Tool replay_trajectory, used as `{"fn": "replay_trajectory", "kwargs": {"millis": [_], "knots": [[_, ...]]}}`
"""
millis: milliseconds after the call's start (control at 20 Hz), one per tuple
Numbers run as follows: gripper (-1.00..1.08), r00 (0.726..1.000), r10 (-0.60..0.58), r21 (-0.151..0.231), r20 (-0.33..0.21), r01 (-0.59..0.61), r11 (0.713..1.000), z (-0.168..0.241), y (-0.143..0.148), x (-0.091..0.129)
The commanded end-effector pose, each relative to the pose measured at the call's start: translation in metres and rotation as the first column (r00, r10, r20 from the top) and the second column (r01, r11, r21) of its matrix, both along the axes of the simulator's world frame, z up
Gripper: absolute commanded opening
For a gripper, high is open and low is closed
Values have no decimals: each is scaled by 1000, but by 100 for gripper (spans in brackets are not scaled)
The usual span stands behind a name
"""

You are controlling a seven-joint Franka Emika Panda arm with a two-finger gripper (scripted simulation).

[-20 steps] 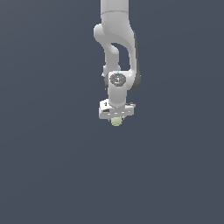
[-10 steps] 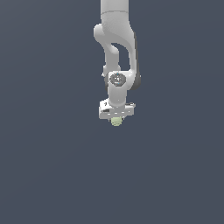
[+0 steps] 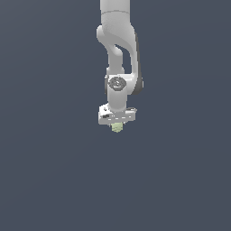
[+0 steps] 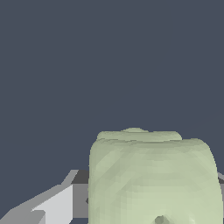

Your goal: Pick up the object and move it to a goal position.

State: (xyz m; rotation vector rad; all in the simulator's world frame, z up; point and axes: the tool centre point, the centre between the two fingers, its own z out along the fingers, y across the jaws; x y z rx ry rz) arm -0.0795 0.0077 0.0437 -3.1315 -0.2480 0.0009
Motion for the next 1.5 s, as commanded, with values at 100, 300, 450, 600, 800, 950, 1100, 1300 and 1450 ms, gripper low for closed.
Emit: {"fn": "replay_trajectory", "kwargs": {"millis": [100, 300, 450, 600, 800, 950, 1100, 1300, 1450], "knots": [[-100, 1000, -1, 0, 0, 1, 1000, 4, -21, 18], [-100, 1000, -1, 0, 0, 1, 1000, 9, -46, 38], [-100, 1000, -1, 0, 0, 1, 1000, 13, -66, 56], [-100, 1000, -1, 0, 0, 1, 1000, 17, -86, 73], [-100, 1000, -1, 0, 0, 1, 1000, 22, -110, 94], [-100, 1000, -1, 0, 0, 1, 1000, 25, -126, 109], [-100, 1000, -1, 0, 0, 1, 1000, 27, -139, 120], [-100, 1000, -1, 0, 0, 1, 1000, 30, -151, 132], [-100, 1000, -1, 0, 0, 1, 1000, 31, -157, 138]]}}
